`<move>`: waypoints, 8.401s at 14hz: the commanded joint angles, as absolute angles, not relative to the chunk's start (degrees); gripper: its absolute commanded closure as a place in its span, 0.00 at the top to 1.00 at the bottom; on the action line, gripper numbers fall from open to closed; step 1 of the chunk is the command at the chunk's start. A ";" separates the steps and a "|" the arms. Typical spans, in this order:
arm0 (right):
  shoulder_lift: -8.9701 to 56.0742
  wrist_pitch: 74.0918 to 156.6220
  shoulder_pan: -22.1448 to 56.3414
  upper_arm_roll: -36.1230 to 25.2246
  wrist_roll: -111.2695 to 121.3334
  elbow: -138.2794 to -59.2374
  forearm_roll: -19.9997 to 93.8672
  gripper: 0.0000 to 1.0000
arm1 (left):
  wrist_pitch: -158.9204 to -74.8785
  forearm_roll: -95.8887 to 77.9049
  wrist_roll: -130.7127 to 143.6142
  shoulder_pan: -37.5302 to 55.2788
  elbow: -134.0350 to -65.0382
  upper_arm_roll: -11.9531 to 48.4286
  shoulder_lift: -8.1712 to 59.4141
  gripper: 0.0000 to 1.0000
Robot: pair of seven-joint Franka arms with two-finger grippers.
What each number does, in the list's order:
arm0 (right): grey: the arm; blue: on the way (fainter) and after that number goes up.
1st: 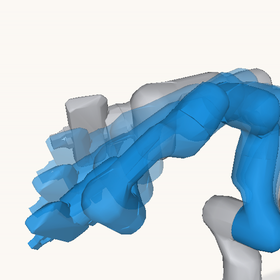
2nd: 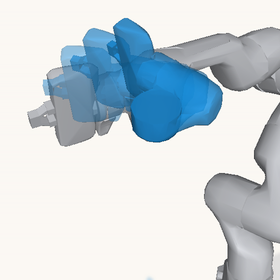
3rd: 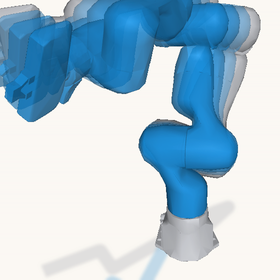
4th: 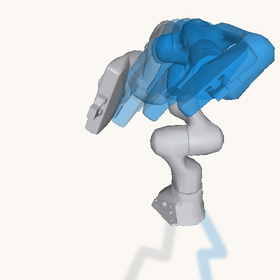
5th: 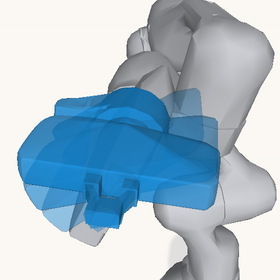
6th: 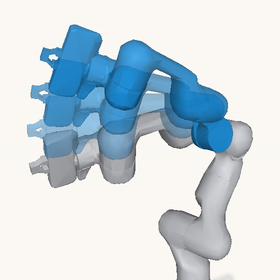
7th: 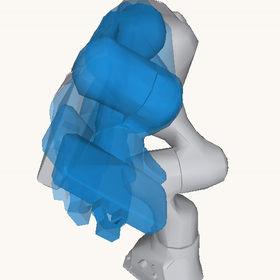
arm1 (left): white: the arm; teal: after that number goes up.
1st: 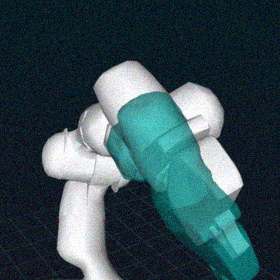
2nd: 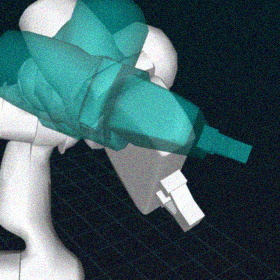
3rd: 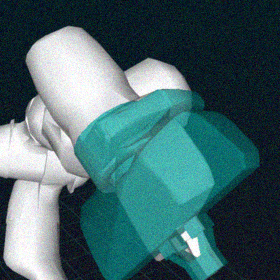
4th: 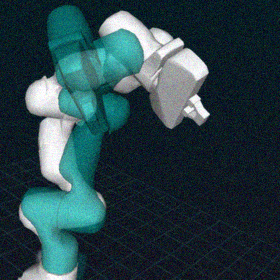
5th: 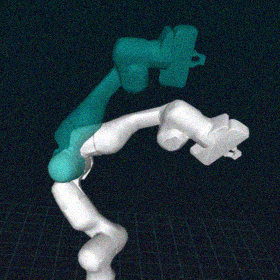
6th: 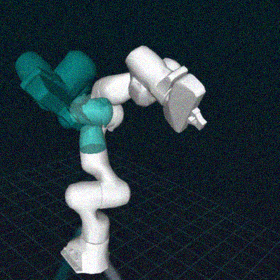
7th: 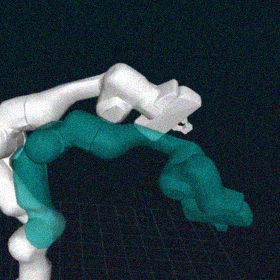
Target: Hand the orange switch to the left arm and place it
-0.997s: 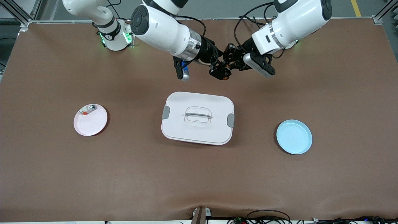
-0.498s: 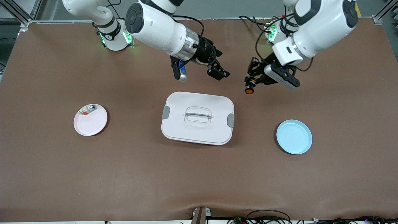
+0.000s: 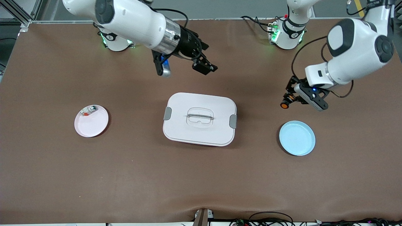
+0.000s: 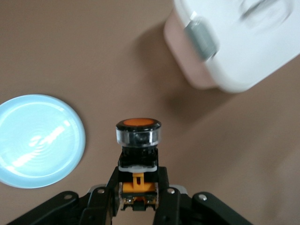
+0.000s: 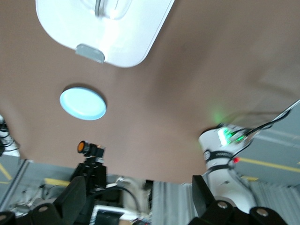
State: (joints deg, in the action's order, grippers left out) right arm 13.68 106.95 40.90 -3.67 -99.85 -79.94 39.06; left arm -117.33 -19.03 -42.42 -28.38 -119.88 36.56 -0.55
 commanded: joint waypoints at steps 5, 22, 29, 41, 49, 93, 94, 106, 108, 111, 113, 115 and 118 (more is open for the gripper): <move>4.50 97.04 35.34 -3.34 -86.25 -84.19 30.85 1.00 | -122.32 2.79 -58.94 -31.37 -114.43 37.18 13.69 0.00; -9.84 91.67 9.60 -3.34 -9.53 -101.78 3.62 1.00 | -144.76 31.90 -72.60 -35.95 -114.61 37.00 34.01 0.00; -4.41 91.58 1.33 -3.34 -1.94 -93.36 0.18 1.00 | -146.95 35.60 -71.81 -35.86 -114.61 36.65 36.38 0.00; 3.96 84.91 0.17 -3.25 3.43 -83.58 -0.79 1.00 | -148.89 35.51 -70.75 -36.03 -114.35 35.86 36.21 1.00; -3.87 86.50 0.35 -3.08 -2.18 -92.03 -0.09 1.00 | -139.95 27.45 -71.10 -36.21 -110.31 37.09 30.34 1.00; -2.46 82.35 0.44 -3.08 -2.20 -87.01 -0.26 1.00 | -89.65 4.84 3.34 -0.79 -95.26 7.03 -5.00 1.00; -2.46 82.35 0.44 -3.08 -2.20 -87.01 -0.26 1.00 | -89.65 3.70 3.34 -0.79 -95.97 7.03 -5.97 1.00; -2.37 82.44 0.44 -3.08 -2.20 -87.01 -0.26 1.00 | -88.42 0.09 4.22 -0.97 -93.96 5.71 -6.42 1.00; -2.46 82.35 0.44 -3.08 -2.20 -87.01 -0.26 1.00 | -88.42 -0.09 4.22 -0.97 -93.69 5.80 -6.15 1.00; -2.37 82.44 0.44 -3.08 -2.20 -87.01 -0.26 1.00 | -86.84 -0.18 4.31 -0.88 -93.69 5.80 -6.15 1.00; -2.37 82.44 0.44 -3.08 -2.20 -87.01 -0.26 1.00 | -84.13 -0.09 4.66 -1.05 -93.78 5.80 -6.15 1.00; -2.37 82.44 0.44 -3.08 -2.20 -87.01 -0.26 1.00 | -83.94 0.00 4.83 -0.97 -93.60 5.89 -6.07 1.00; -2.37 82.44 0.44 -3.08 -2.11 -87.01 -0.26 1.00 | -84.02 0.18 3.78 -1.05 -92.73 5.89 -5.63 1.00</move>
State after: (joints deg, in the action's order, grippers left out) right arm -2.83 83.35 1.07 -3.71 -1.58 -88.23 0.00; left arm -85.29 0.71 4.14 -1.32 -95.07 6.09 -6.55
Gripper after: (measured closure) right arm 0.000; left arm 0.000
